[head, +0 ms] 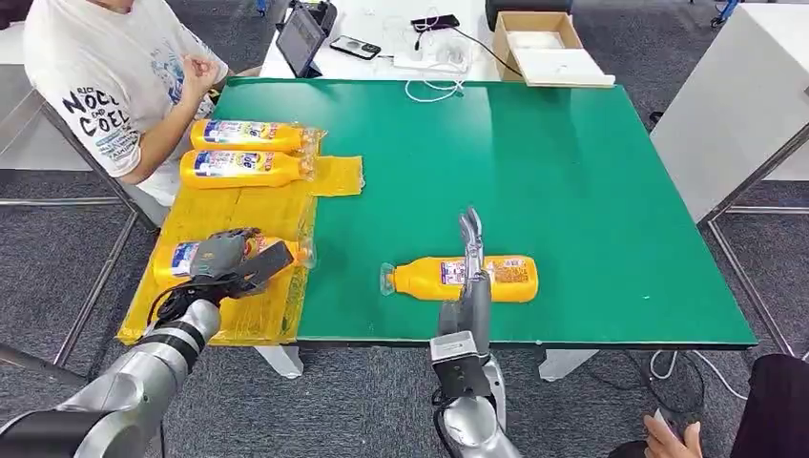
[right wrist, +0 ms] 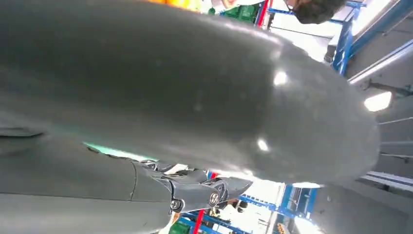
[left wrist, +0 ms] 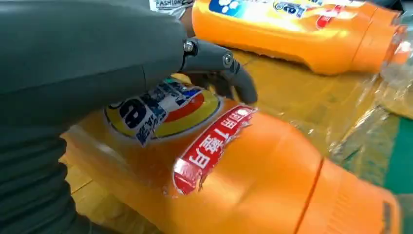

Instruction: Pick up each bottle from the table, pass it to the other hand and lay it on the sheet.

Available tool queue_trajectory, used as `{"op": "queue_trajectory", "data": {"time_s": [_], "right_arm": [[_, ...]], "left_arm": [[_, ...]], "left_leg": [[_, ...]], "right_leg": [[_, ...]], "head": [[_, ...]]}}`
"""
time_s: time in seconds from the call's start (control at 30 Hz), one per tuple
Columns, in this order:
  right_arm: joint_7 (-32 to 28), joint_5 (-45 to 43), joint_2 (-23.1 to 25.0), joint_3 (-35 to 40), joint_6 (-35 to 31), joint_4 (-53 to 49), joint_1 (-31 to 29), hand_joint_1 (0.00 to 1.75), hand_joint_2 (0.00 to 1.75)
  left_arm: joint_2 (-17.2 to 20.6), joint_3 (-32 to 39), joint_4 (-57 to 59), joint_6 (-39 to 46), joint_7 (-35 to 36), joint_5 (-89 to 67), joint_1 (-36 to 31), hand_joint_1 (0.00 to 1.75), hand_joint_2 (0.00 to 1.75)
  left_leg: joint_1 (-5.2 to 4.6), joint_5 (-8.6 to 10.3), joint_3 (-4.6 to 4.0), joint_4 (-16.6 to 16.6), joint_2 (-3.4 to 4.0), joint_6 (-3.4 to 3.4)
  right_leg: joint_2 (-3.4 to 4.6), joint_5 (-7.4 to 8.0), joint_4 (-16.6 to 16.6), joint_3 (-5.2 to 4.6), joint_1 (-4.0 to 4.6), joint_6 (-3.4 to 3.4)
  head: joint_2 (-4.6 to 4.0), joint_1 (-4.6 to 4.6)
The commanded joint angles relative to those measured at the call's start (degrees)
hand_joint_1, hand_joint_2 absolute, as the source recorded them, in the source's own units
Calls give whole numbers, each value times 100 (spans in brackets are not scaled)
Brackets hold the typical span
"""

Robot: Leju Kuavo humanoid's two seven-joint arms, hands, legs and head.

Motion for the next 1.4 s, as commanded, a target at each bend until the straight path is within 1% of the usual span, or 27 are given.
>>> {"op": "queue_trajectory", "data": {"time_s": [0.03,0.1,0.2,0.23,0.27,0.4,0.43,0.47,0.57,0.6,0.67,0.7,0.73,0.77,0.83,0.87,0.9,0.97,1.0,1.03,1.07,1.1,1.2,1.27,1.3,1.33,1.4], "right_arm": [[51,11,-31,-147,30,478,-192,0,0],[50,13,-28,-161,45,523,-199,0,0],[49,12,-20,-203,90,626,-236,0,0],[82,24,-31,-209,133,679,-251,0,0],[94,33,-30,-232,160,745,-268,0,0],[94,33,-30,-232,160,745,-268,0,0],[94,33,-30,-232,160,745,-268,0,0],[98,53,-30,-230,169,773,-278,0,0],[125,149,-3,-256,173,701,-181,0,0],[151,195,-6,-234,181,684,-155,0,0],[264,382,-29,-123,207,724,-145,0,0],[318,506,-65,-45,216,783,-173,0,0],[434,697,-154,77,238,901,-251,0,0],[530,878,-239,145,256,985,-314,0,175],[876,1189,-452,128,314,1123,-467,0,175],[1030,1282,-562,59,363,1145,-531,0,175],[1176,1342,-671,-47,394,1143,-585,0,175],[1202,1320,-751,-132,496,1103,-617,0,175],[1282,1399,-780,-270,520,1063,-627,0,175],[1680,1762,-959,-304,547,1128,-730,0,175],[1850,1961,-1165,-430,627,1129,-843,0,175],[2062,2198,-1322,-433,825,1243,-974,0,175],[2062,2198,-1322,-433,825,1243,-974,0,175],[2091,2291,-1450,-530,911,1315,-1107,0,175],[2187,2473,-1557,-923,1430,1888,-1656,0,175],[2311,2547,-1611,-868,1597,2011,-1738,0,175],[2369,2601,-1634,-940,1602,2131,-1877,0,175]], "left_arm": [[-208,715,392,-569,-237,420,40,0,0],[-244,814,377,-747,-333,563,47,0,0],[-292,973,328,-1003,-494,811,43,0,0],[-373,1344,274,-1096,-702,1252,54,0,0],[-414,1462,249,-1208,-814,1447,54,0,0],[-414,1462,249,-1208,-814,1447,54,0,0],[-414,1462,249,-1208,-814,1447,54,0,0],[-441,1582,194,-1237,-915,1617,57,0,0],[-684,2120,-155,-552,-1596,2412,103,0,0],[-761,2168,-346,-87,-1871,2541,145,0,0],[-933,2247,-903,1158,-2509,2897,285,0,0],[-937,1973,-1254,1739,-2597,2804,416,0,175],[-952,1652,-1901,2114,-2597,3091,677,0,175],[-927,1365,-2304,2302,-2597,3233,848,0,175],[-962,937,-3090,2336,-2597,3462,1236,0,175],[-986,752,-3393,2288,-2597,3614,1404,0,175],[-1025,638,-3525,2245,-2597,3682,1521,0,175],[-1060,590,-3581,2286,-2597,3674,1596,0,175],[-1065,482,-3715,2146,-2597,3852,1678,0,175],[-1078,356,-3860,2084,-2597,3941,1808,0,175],[-1121,246,-3871,1987,-2597,3929,1909,0,175],[-1119,172,-3781,1923,-2597,3816,1943,0,175],[-1119,172,-3781,1923,-2597,3816,1943,0,175],[-1157,146,-3699,1895,-2597,3760,1982,0,175],[-1197,118,-3347,1685,-2597,3773,1991,0,175],[-1220,147,-3260,1484,-2597,3904,1975,0,175],[-1252,108,-3252,1400,-2597,3873,2017,0,175]], "left_leg": [[1,-3,31,-9,8,8],[-1,-1,39,-13,11,12],[0,3,38,-10,3,6],[-2,5,43,-12,1,8],[-4,4,45,-11,-4,6],[-3,1,54,-11,11,7],[-3,4,54,-13,2,9],[-2,2,57,-15,16,9],[-4,3,54,-12,0,6],[-1,2,56,-13,2,7],[0,2,46,-7,-4,7],[2,-1,45,-6,-2,9],[1,-3,43,-5,3,9],[3,-6,39,-3,7,11],[2,-4,26,-6,19,8],[2,-12,37,-7,25,12],[1,-11,36,-8,19,12],[-1,-1,16,-7,4,8],[0,-7,25,-5,3,12],[-2,1,0,-3,-6,7],[-1,-6,11,-1,-10,14],[-2,-5,6,-1,-8,14],[-2,-5,6,-1,-8,14],[-3,-1,-4,-3,-3,11],[-4,-4,6,-4,1,16],[-9,-3,3,-5,1,14],[-14,-3,2,-1,10,16]], "right_leg": [[-2,0,-13,29,5,-14],[-6,1,-14,37,5,-22],[-6,2,-11,35,4,-11],[-10,2,-13,38,2,-13],[-11,0,-10,40,-1,-7],[2,3,-11,49,1,-9],[-9,3,-14,52,2,-11],[3,6,-16,51,3,-14],[-11,0,-10,52,1,-11],[-10,0,-13,54,4,-14],[-15,-1,-8,46,4,-10],[-18,-3,-10,45,7,-13],[-14,-3,-9,41,6,-14],[-11,-3,-9,35,9,-15],[1,4,-11,19,6,-8],[4,-1,-15,29,7,-12],[-2,-3,-15,31,7,-13],[-13,2,-12,10,2,-3],[-19,-3,-15,23,5,-7],[-17,-1,-9,-2,1,-3],[-22,-7,-13,17,2,-5],[-17,-5,-13,12,2,-5],[-17,-5,-13,12,2,-5],[-10,0,-12,1,-1,-2],[-9,-1,-16,12,0,-4],[-10,2,-15,5,-4,-1],[-3,5,-11,4,-6,-6]], "head": [[0,2],[0,2],[0,0],[0,0],[0,0],[0,2],[0,2],[0,2],[0,0],[0,2],[0,2],[0,2],[0,4],[0,0],[0,2],[0,4],[0,2],[0,0],[0,0],[0,2],[0,6],[0,7],[0,7],[0,7],[0,0],[0,0],[0,2]]}}
